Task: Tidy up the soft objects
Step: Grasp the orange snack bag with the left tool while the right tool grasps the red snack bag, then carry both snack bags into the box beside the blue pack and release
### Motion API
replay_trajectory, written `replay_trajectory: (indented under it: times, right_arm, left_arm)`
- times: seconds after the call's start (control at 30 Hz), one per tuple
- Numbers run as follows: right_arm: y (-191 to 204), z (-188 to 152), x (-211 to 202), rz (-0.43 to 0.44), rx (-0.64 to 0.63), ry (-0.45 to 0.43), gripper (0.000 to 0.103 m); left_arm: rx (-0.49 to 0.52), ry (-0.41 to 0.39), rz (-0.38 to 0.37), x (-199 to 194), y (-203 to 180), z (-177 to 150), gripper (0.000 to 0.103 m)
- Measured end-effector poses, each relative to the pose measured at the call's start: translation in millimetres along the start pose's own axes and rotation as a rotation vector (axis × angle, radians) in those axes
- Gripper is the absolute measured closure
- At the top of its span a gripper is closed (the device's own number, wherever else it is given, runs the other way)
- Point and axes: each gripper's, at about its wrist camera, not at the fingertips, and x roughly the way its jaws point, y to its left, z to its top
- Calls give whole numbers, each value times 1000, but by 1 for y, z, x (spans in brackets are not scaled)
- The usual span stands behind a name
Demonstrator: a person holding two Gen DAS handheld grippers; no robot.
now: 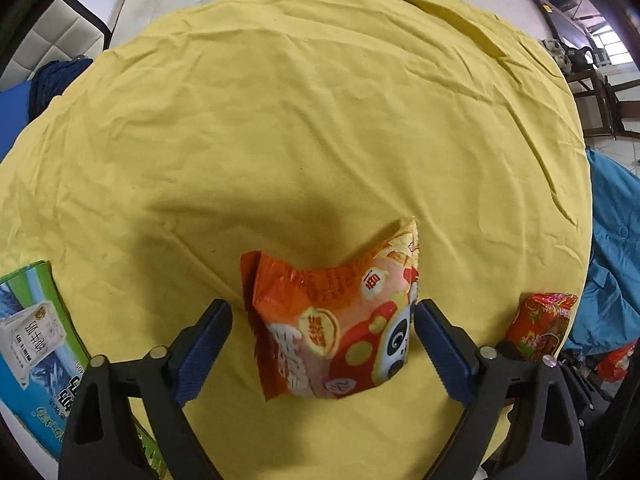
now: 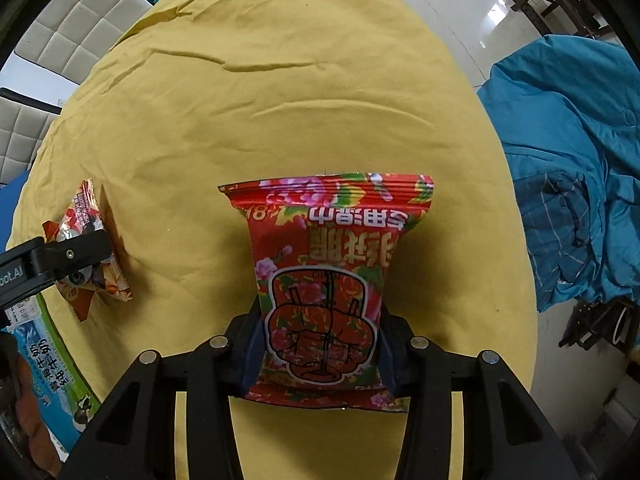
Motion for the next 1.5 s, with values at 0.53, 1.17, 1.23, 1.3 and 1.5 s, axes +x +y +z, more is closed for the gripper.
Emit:
replay_trajectory:
  times: [0.53,1.17,1.23,1.3,1.5]
  right_arm:
    - [7,8,7,-56,-11,19,52]
    - [40,-75,1,-127,-184,31,56]
    - [43,-78,0,-142,-189,23,55]
    - [44,-81,0,-144,-184,27,55]
    - [37,-76,-1,-120,-170,45,54]
  left_arm:
    - [43,-9,44,20,-7,-5,41]
    - [78,-42,50,23,2,-114,46]
    - [63,-29,38,31,8,-121,46]
    - [71,-48,44,31,7,-123,41]
    - [42,-72,-11,33,17,-117,26]
